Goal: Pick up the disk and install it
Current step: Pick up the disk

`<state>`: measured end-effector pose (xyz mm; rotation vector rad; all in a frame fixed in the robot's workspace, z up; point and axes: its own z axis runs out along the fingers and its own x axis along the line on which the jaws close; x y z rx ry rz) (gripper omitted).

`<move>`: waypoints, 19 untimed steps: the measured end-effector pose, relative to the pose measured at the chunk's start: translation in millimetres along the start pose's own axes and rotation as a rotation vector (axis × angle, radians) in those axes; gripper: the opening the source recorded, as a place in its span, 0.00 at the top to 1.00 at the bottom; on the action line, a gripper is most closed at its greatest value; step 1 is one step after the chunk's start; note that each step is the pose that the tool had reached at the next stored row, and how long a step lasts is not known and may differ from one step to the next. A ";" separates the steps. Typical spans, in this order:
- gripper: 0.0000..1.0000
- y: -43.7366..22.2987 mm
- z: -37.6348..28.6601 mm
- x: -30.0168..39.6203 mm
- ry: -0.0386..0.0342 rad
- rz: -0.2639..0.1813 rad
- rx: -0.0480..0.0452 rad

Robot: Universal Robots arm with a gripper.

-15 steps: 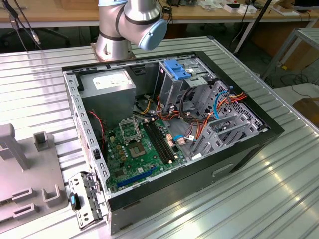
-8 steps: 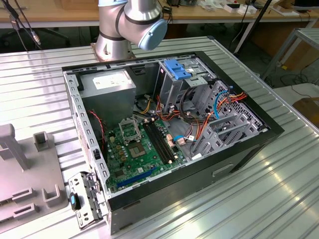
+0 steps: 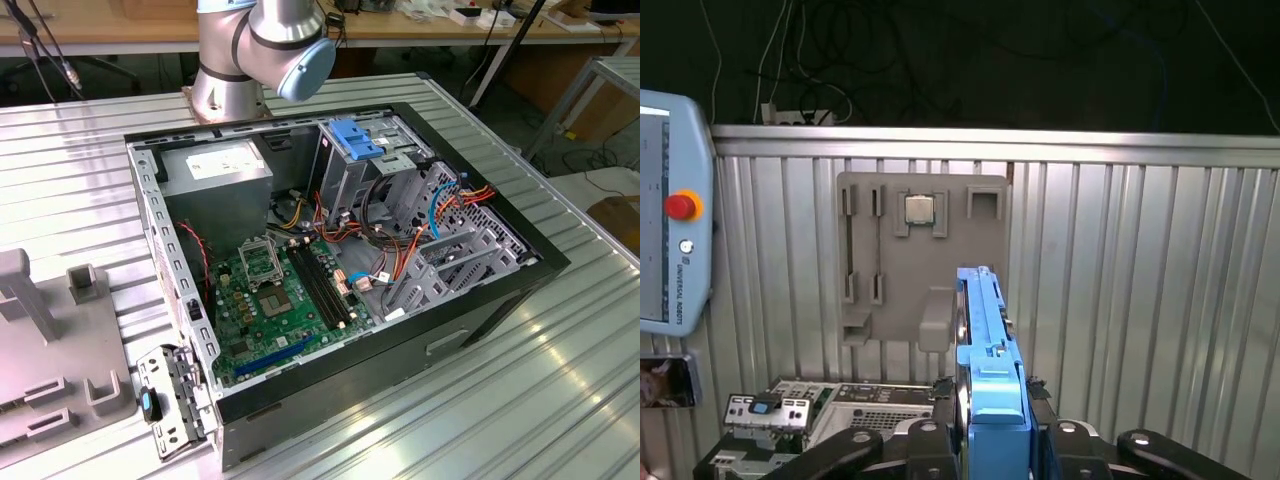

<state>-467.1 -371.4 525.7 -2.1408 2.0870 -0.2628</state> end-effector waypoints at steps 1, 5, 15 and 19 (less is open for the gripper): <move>0.63 -0.3 0.1 0.0 -0.0012 0.000 0.0075; 0.63 -7.1 1.7 0.1 -0.0019 0.000 0.0106; 0.63 -38.4 9.0 0.8 -0.0023 0.000 0.0106; 0.63 -60.2 14.1 1.2 -0.0022 0.000 0.0106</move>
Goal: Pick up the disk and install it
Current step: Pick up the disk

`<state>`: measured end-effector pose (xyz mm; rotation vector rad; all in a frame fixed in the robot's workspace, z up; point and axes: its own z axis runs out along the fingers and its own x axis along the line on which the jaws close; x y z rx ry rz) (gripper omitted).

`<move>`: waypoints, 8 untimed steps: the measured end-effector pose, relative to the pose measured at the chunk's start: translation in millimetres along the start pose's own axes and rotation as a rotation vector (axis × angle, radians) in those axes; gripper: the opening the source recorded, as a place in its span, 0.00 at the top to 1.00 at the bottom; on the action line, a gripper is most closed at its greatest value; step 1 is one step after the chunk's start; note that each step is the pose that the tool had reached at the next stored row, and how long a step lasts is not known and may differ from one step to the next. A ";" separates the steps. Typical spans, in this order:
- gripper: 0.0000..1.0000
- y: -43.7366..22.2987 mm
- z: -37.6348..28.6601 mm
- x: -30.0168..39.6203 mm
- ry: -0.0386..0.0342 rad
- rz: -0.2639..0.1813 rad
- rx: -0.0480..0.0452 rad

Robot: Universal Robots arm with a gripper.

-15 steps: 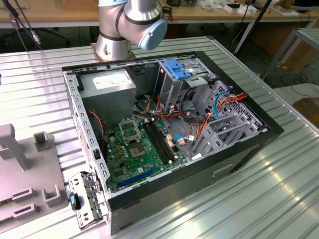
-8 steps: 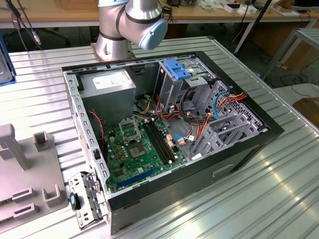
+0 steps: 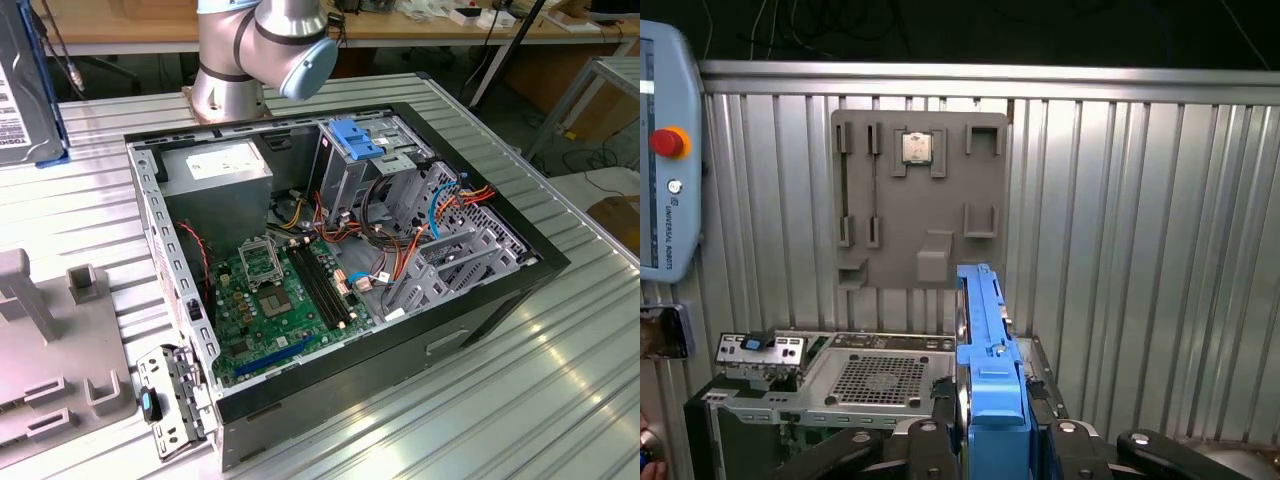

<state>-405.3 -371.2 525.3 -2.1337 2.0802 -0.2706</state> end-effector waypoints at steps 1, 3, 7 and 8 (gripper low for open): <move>0.63 -3.4 0.9 0.0 0.0000 0.000 0.0001; 0.63 -20.3 5.3 0.4 -0.0001 0.000 0.0002; 0.63 -38.4 9.8 0.8 -0.0001 0.000 0.0002; 0.63 -45.7 11.6 1.0 0.0000 0.000 -0.0001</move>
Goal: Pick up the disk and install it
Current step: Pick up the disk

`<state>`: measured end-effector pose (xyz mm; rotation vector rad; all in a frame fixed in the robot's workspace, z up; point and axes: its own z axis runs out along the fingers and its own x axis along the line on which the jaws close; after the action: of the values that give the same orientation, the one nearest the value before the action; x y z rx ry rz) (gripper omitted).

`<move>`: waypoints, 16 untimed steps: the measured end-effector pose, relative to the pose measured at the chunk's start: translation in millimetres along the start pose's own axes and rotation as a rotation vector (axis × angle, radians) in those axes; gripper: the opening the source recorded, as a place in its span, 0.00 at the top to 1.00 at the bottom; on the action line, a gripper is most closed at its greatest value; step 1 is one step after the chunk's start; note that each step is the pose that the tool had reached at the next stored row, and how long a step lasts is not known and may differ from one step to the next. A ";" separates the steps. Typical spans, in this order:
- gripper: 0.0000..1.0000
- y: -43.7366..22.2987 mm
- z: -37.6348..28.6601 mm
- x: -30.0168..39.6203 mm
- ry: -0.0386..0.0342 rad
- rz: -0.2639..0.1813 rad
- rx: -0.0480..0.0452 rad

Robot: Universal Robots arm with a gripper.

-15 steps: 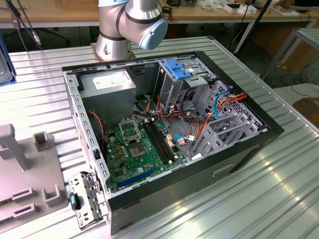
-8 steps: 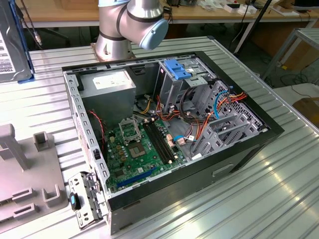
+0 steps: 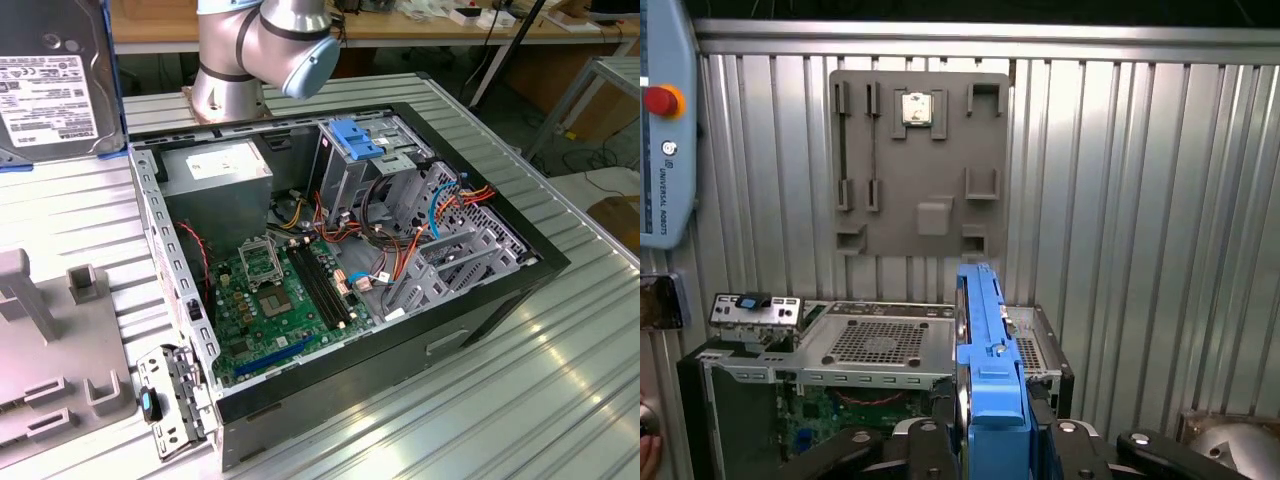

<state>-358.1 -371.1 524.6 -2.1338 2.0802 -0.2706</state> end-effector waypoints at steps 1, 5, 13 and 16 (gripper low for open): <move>0.63 -4.2 1.1 0.1 -0.0001 0.000 0.0001; 0.63 -22.6 5.8 0.5 -0.0001 0.000 0.0002; 0.63 -70.6 17.8 1.3 -0.0001 0.000 0.0001; 0.63 -83.7 21.1 1.5 -0.0001 0.000 0.0001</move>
<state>-271.8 -370.6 523.4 -2.1336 2.0801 -0.2707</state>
